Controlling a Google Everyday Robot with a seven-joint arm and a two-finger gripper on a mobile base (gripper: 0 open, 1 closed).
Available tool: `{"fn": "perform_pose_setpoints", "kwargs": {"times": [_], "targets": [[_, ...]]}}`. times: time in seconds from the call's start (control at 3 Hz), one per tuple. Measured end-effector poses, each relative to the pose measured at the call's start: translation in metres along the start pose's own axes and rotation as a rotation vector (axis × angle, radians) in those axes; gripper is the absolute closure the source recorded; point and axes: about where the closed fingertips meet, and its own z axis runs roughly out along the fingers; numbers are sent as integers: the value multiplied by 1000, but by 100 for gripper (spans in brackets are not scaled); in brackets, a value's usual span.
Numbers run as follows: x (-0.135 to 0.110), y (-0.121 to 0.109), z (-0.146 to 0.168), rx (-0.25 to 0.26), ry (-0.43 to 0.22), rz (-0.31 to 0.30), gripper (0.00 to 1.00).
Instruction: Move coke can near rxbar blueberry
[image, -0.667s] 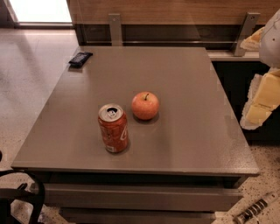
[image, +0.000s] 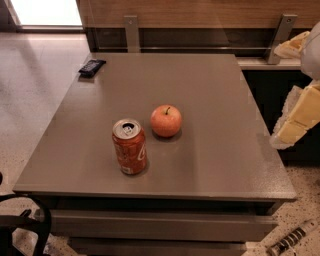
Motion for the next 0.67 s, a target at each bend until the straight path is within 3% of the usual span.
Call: {"fn": "perform_pose_setpoints", "kwargs": {"times": [0.33, 0.67], "targets": [[-4, -2, 11, 64, -233, 22, 0], [-30, 13, 38, 27, -481, 28, 0]]}}
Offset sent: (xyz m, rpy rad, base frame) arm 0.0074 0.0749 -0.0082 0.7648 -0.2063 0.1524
